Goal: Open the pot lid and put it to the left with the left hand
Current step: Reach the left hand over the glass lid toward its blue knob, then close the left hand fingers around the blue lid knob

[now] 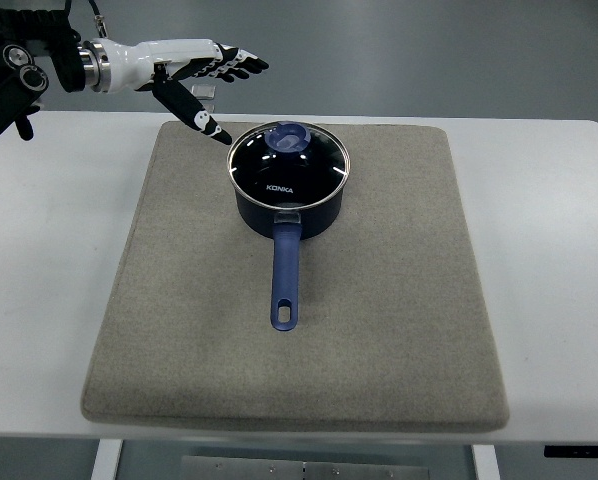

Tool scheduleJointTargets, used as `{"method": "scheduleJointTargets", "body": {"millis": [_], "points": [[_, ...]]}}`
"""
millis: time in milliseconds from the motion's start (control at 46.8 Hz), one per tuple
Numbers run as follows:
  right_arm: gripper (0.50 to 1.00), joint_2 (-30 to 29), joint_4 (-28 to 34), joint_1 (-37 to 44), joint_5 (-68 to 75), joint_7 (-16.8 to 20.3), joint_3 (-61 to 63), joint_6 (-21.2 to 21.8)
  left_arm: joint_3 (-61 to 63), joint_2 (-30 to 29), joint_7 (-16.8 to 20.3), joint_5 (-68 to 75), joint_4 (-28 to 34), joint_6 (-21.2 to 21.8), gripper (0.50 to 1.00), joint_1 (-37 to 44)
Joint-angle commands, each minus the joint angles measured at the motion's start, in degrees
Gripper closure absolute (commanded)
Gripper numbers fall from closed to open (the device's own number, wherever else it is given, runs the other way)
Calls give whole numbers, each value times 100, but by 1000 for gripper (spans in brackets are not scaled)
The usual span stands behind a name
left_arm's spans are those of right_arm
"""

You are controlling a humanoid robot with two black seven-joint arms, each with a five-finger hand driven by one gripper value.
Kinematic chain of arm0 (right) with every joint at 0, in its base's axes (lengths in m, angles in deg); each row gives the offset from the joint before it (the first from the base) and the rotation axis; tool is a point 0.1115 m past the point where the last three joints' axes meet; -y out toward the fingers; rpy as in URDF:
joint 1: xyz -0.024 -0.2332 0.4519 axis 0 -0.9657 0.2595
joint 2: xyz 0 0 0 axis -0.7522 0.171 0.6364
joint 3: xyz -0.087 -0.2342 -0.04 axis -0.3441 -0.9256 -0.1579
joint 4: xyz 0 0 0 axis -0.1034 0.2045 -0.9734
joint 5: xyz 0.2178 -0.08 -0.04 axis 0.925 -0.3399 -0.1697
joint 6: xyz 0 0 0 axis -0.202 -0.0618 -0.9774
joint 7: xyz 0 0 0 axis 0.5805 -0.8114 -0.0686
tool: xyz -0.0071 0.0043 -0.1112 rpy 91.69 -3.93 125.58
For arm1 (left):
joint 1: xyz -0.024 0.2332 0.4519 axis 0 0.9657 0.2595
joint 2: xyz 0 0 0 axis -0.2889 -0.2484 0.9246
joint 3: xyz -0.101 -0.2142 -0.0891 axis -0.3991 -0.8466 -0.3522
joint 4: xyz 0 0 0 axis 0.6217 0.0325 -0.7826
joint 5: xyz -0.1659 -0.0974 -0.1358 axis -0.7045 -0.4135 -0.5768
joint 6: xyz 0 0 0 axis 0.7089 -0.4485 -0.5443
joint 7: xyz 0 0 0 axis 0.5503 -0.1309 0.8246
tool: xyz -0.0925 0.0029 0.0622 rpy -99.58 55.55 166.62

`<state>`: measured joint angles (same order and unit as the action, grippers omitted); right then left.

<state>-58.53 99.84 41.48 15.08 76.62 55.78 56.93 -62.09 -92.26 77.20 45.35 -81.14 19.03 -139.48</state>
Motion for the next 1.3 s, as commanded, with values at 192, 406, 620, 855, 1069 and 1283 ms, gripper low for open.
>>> {"method": "scheduleJointTargets", "body": {"millis": [192, 406, 620, 855, 1069, 1283], "points": [[583, 0, 0, 1, 2, 0, 0, 0, 6, 484, -1, 1388, -82, -1, 527, -228], [583, 0, 0, -8, -6, 0, 0, 0, 296, 668, -10, 2030, -82, 1, 527, -421], [583, 0, 0, 1, 2, 0, 0, 0, 824, 765, -10, 2039, -82, 194, 542, -641], [583, 0, 0, 1, 2, 0, 0, 0, 1008, 871, -10, 2074, -82, 238, 574, -702], [583, 0, 0, 1, 2, 0, 0, 0, 1017, 888, -10, 2162, -82, 238, 638, -702], [583, 0, 0, 1, 2, 0, 0, 0, 1017, 888, -10, 2162, -82, 247, 673, -702]]}}
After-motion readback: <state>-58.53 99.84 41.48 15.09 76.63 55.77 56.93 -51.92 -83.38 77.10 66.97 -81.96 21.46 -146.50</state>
